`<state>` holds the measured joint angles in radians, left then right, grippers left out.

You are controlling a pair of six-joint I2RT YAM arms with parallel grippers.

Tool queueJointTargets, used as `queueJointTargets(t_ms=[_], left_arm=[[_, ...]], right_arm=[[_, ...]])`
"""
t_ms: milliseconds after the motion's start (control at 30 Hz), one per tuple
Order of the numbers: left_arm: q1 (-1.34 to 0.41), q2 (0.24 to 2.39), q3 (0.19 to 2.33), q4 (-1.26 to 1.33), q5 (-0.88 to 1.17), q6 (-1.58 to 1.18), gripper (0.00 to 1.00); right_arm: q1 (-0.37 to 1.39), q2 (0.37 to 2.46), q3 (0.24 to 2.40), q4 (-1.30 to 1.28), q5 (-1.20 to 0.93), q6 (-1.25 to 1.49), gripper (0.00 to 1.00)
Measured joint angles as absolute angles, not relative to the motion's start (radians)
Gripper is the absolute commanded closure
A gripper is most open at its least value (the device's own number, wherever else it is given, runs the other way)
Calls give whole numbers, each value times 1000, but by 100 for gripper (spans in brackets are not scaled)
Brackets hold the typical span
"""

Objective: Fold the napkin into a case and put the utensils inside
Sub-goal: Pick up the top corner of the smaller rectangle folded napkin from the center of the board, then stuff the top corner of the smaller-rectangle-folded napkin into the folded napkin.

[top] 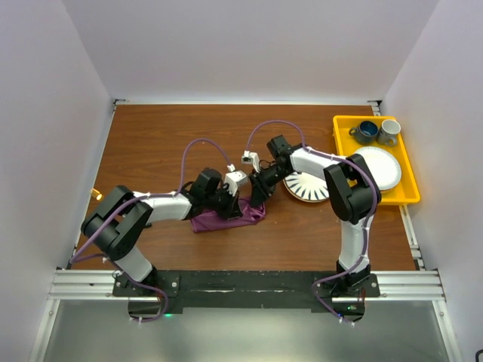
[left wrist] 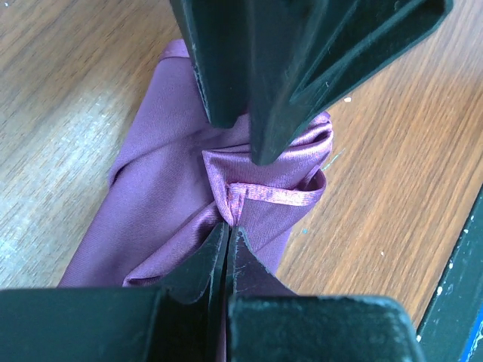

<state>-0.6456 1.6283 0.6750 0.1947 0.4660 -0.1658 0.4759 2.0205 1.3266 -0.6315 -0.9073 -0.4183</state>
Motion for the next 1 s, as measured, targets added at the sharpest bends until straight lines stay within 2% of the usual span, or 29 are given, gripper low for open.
queueJointTargets(t_ms=[133,267,367,567,733,1000], left_arm=[[-629,1643,677,207,487,-188,100],[-613,1654,678,217,512,-202,100],[-606,1658,679,219,521,-204,100],[-602,1662,683,219,526,-209,100],[-598,1671,691,218,532,-211,100],[-589,1685,703,219,543,-222,100]], right_arm=[[476,1973,1327,-596,-908,-372,77],[486,1922,1326,-552,-893,-339,90],[508,1893,1310,-501,-843,-322,89],[540,1872,1242,-427,-712,-305,81],[544,1872,1224,-401,-620,-315,81],[563,1872,1198,-378,-562,-342,76]])
